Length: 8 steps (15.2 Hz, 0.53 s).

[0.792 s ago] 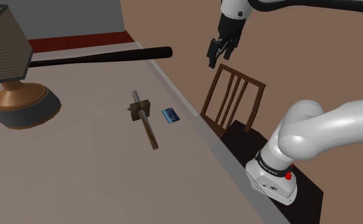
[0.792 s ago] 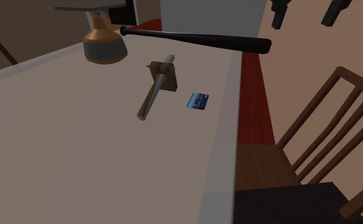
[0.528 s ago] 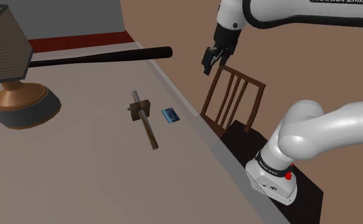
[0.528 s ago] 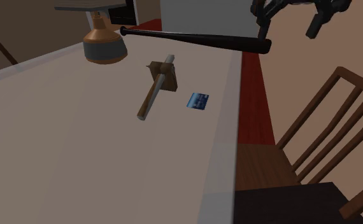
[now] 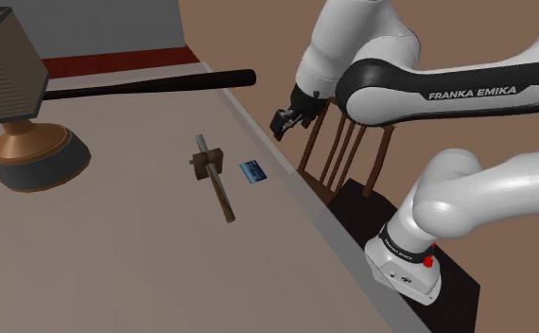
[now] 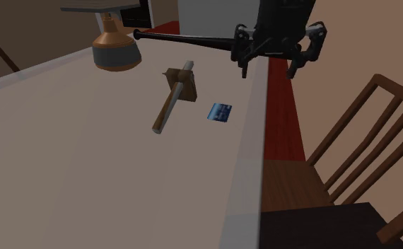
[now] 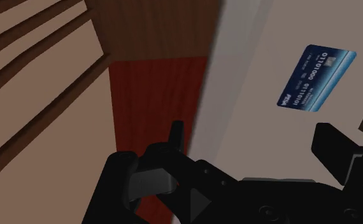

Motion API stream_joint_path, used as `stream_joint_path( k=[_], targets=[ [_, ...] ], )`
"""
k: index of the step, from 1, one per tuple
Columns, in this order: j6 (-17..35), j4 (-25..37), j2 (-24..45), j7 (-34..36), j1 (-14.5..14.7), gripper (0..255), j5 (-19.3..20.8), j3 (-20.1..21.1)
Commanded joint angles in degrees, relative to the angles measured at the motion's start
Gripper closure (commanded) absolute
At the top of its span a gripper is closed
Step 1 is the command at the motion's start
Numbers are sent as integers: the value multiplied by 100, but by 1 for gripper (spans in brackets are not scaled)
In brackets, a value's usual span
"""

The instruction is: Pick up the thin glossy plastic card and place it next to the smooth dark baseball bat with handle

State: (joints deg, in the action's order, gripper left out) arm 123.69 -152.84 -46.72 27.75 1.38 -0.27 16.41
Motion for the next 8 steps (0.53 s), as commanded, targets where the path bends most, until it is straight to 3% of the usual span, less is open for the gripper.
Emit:
stream_joint_path(
  k=[1, 5, 8],
  targets=[
    [641, -183, 196, 534, -67, 0, -3, 430],
    [1811, -342, 753, 1664, -504, 0, 225, 1418],
    [2600, -262, 1244, 2692, -1222, 0, 652, 2409]
  ],
)
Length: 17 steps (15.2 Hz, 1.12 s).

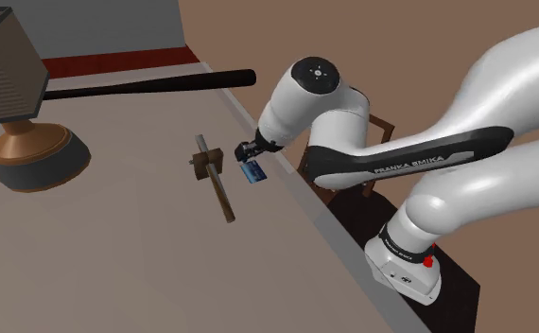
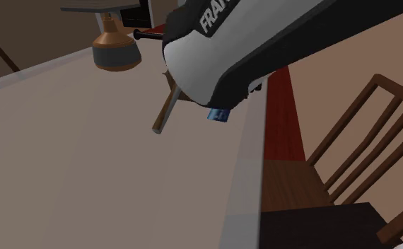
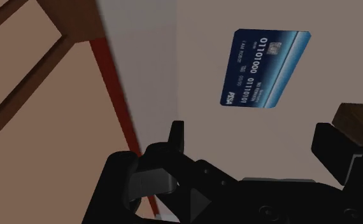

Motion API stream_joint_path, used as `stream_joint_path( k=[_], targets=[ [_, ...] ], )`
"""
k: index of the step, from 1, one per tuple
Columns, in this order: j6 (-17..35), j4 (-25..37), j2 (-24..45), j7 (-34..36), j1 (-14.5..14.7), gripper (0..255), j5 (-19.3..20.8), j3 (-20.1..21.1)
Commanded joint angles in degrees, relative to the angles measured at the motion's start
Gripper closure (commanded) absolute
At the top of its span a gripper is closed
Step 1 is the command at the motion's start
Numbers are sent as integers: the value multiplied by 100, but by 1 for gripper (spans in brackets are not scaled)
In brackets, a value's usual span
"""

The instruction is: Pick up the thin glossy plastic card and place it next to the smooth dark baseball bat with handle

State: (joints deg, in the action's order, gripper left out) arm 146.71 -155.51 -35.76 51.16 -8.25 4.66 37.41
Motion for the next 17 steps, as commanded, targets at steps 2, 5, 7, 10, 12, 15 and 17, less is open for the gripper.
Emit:
stream_joint_path(
  k=[2, 5, 7, 10, 12, 15, 17],
  targets=[
    [546, 40, 321, 632, -575, 0, 333, 635],
    [823, 37, 550, 767, -893, 0, 522, 850],
    [1003, 44, 703, 872, -1136, 0, 669, 1019],
    [1142, 55, 823, 963, -1349, 0, 796, 1171],
    [1142, 55, 823, 963, -1349, 0, 796, 1171],
    [1142, 55, 823, 963, -1349, 0, 796, 1171],
    [1141, 54, 822, 962, -1347, 255, 794, 1169]
  ],
)
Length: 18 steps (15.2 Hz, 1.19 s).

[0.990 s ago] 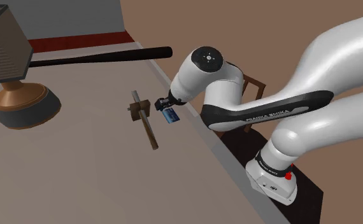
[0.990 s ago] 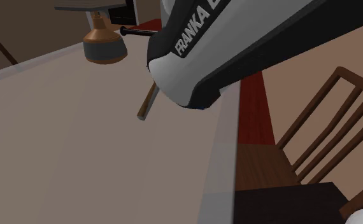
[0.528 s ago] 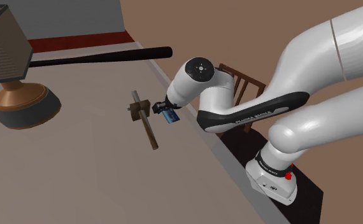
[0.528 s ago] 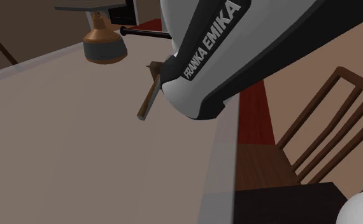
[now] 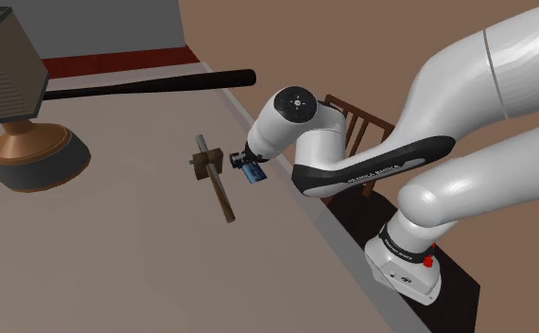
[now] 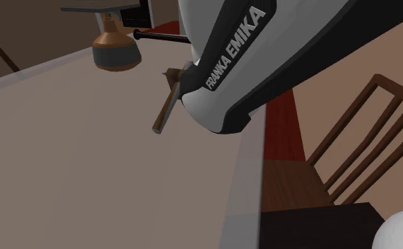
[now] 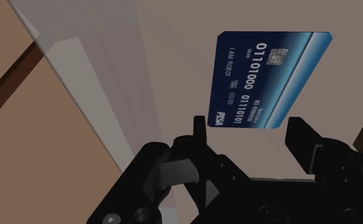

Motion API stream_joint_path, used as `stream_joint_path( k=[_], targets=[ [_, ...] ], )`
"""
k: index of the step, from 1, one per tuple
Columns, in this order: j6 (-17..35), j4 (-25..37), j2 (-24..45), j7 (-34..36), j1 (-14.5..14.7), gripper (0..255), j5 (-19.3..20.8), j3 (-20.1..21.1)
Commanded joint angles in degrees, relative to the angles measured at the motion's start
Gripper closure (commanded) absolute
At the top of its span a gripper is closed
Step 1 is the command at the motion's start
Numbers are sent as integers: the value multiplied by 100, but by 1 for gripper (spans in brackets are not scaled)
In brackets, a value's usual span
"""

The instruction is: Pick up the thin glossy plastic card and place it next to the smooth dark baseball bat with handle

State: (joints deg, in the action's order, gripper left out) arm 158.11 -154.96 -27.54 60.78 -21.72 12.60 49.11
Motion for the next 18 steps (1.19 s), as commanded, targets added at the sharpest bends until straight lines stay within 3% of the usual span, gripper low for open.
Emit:
stream_joint_path(
  k=[1, 9, 18],
  targets=[
    [0, 0, 0, 0, 0, 255, 0, 0],
    [1, 0, 1, 1, -2, 255, 1, 1],
    [-753, 294, -380, -575, 642, 255, -416, -700]
  ],
)
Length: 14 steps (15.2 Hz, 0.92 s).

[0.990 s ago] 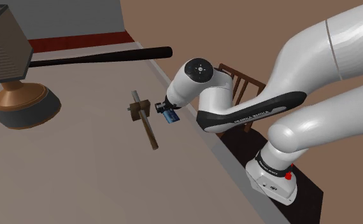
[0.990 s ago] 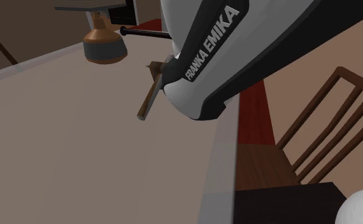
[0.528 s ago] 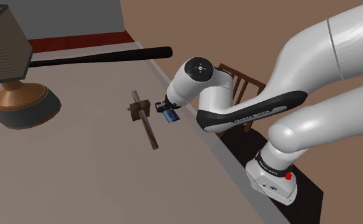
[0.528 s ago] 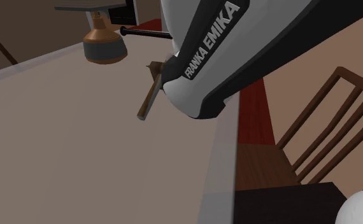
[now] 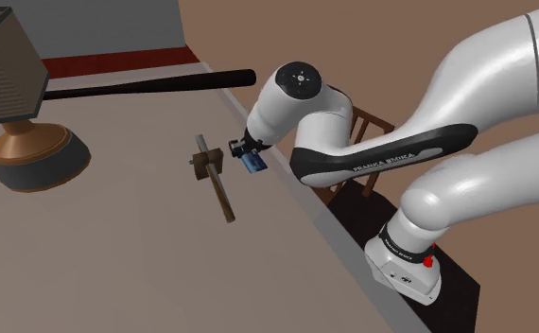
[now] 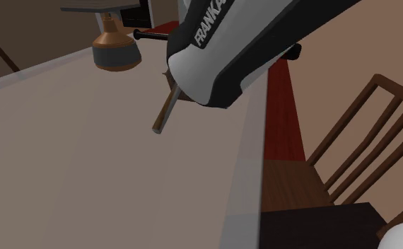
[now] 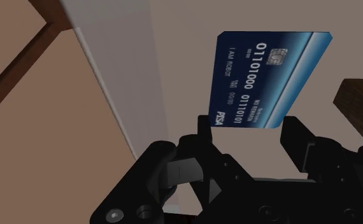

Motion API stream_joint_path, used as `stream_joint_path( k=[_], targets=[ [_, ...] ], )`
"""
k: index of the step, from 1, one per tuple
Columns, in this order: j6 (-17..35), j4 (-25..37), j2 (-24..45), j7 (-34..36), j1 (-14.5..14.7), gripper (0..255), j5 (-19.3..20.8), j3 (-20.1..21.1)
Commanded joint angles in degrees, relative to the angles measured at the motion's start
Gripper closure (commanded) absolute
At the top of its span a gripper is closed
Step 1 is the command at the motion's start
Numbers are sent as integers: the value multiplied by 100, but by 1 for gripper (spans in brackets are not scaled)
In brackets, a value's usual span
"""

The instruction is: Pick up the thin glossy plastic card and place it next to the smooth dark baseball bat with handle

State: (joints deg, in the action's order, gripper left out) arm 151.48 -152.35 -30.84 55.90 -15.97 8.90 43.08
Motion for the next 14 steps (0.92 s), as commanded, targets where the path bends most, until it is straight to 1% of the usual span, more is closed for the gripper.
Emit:
stream_joint_path(
  k=[1, 7, 14],
  targets=[
    [-172, 73, -89, -140, 116, 255, -80, -157],
    [-659, 340, -295, -426, 340, 255, -242, -458],
    [-1209, 706, -477, -698, 493, 255, -361, -725]
  ],
)
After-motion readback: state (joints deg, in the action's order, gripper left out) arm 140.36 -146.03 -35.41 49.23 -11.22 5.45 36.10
